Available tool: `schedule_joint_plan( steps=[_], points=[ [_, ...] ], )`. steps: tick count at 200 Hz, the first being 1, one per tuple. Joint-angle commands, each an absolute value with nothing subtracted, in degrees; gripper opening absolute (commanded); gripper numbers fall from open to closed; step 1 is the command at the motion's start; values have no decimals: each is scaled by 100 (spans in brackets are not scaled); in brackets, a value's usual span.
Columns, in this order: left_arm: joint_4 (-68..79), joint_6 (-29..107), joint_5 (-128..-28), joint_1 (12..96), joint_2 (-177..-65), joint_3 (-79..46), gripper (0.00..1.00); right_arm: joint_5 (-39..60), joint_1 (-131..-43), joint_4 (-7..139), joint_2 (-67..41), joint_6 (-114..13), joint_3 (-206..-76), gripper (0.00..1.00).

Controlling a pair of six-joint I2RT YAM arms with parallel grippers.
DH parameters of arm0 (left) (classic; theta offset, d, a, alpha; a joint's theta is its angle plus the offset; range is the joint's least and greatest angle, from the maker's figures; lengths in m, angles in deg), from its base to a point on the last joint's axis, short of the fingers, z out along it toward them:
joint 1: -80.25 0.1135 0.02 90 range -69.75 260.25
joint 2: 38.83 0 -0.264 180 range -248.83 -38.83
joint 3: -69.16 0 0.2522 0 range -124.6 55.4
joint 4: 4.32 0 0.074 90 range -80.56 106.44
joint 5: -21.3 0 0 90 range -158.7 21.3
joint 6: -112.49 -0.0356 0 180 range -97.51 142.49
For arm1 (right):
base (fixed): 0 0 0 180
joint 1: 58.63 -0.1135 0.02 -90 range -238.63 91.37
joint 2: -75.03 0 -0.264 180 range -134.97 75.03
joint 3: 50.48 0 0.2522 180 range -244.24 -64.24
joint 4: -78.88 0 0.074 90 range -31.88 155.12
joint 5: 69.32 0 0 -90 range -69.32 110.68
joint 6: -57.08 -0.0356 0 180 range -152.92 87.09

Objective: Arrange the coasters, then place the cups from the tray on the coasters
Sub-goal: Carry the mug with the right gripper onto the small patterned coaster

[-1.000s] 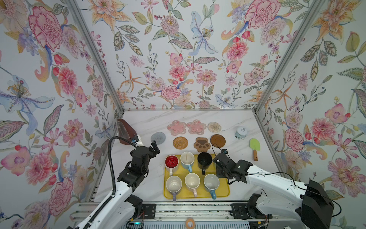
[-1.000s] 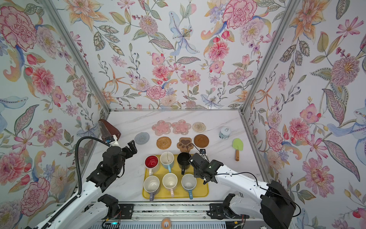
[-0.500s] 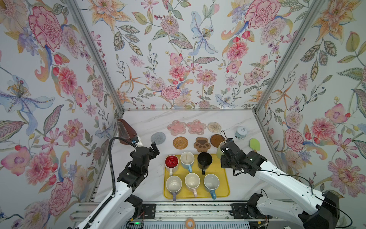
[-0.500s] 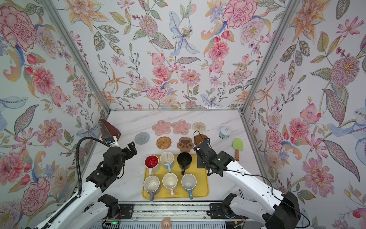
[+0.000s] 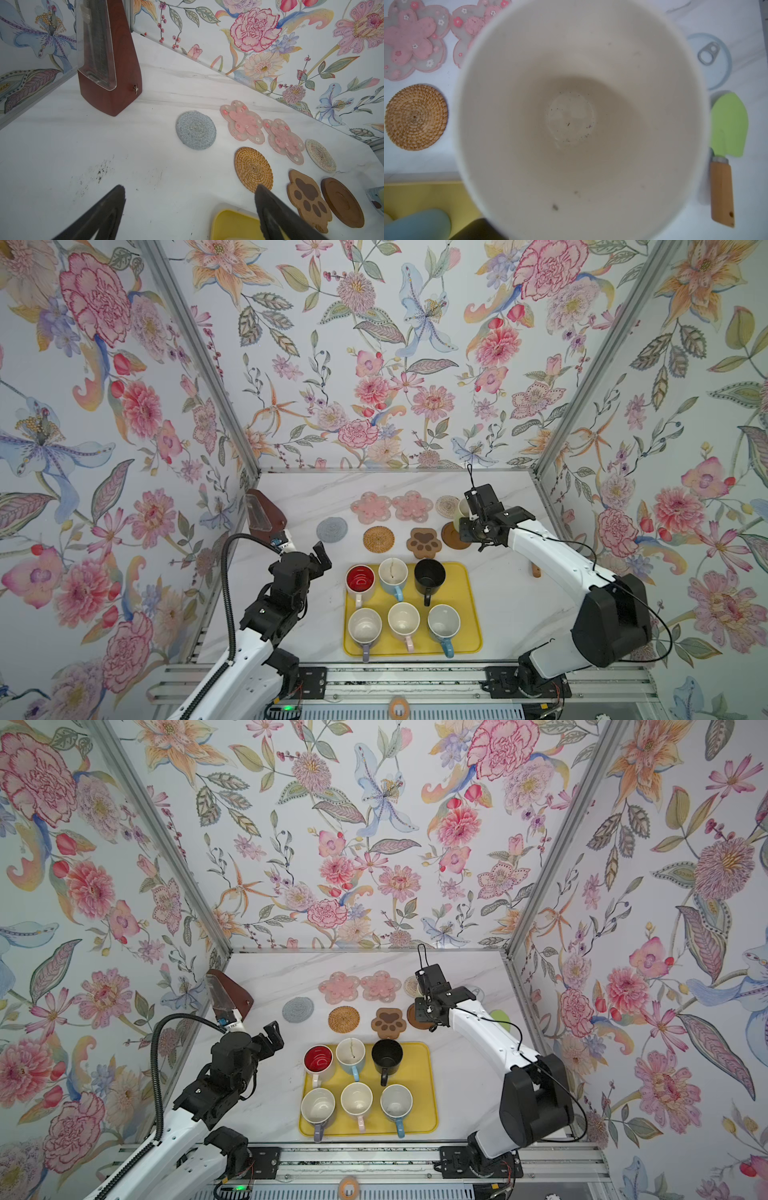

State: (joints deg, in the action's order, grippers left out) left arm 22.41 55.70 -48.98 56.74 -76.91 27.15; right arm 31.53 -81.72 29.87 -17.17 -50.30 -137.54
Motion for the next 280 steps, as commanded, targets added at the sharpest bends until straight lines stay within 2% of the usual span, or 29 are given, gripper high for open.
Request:
schedule_joint_plan(
  steps=[1, 45, 105, 280],
  points=[
    [2646, 5753, -4979, 5729, -7489, 2802, 99, 3104, -8036, 3587, -2234, -4542, -14404, 0],
    [2970, 5881, -4992, 5731, -7190, 2875, 99, 3146, -7861, 3600, -3329, -4192, -15437, 0],
    [3181, 6035, -4990, 5731, -7017, 2968, 99, 2979, -7615, 3586, -4124, -3930, -16209, 0],
    [3306, 6143, -4951, 5735, -6969, 2952, 99, 2783, -7515, 3542, -4872, -3898, -16622, 0]
  ],
)
